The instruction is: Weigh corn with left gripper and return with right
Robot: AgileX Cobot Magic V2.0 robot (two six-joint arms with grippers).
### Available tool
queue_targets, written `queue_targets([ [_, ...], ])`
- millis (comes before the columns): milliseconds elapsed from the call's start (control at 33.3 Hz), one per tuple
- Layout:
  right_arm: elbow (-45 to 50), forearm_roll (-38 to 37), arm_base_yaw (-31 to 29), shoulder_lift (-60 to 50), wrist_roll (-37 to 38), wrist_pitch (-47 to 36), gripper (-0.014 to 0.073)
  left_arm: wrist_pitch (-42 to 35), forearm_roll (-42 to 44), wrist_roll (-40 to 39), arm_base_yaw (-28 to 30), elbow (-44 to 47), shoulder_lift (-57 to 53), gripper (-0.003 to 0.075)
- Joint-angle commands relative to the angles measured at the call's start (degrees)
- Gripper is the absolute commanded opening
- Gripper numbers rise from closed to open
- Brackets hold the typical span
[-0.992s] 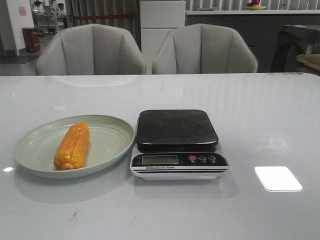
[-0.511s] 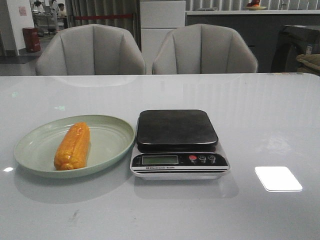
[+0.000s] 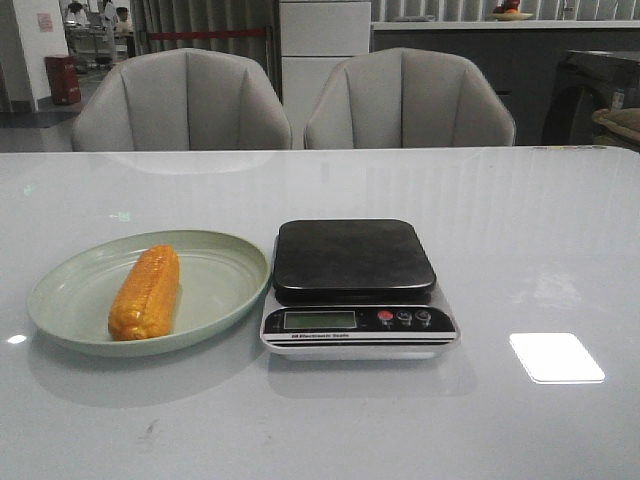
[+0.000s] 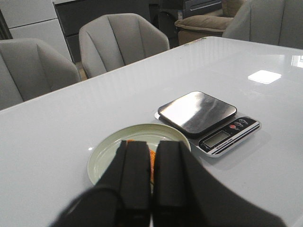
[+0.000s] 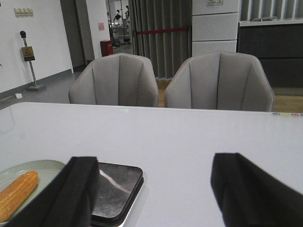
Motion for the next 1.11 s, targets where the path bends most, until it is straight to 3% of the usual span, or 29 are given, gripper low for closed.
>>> queue_targets([
  [0,-0.59,0.19,-0.46,0.51,-0.78,-7.63,0.0582,-4.53,0.43,-0.05,-0.48,-1.54,-1.18,0.0115],
  [120,-0.59,0.19,-0.46,0.51,-0.78,-5.83,0.0475,-4.53,0.43,-0.05,-0.48,-1.54,-1.18,0.0115],
  [301,-0.59,0.19,-0.46,0.51,-0.78,-4.31,0.0114,-4.53,0.43,-0.05,-0.48,-1.54,-1.18,0.0115],
  [391,-0.59,0.27,-0.46,0.51,-0.78,-4.07,0.0157,-4.53,0.43,-0.05,-0.48,-1.54,-1.18,0.0115],
  [1082,-0.59,0.27,-0.46,0.51,-0.78,-4.07,0.0156,-4.53,0.43,-0.05,-0.48,-1.42,-1.08,0.0115],
])
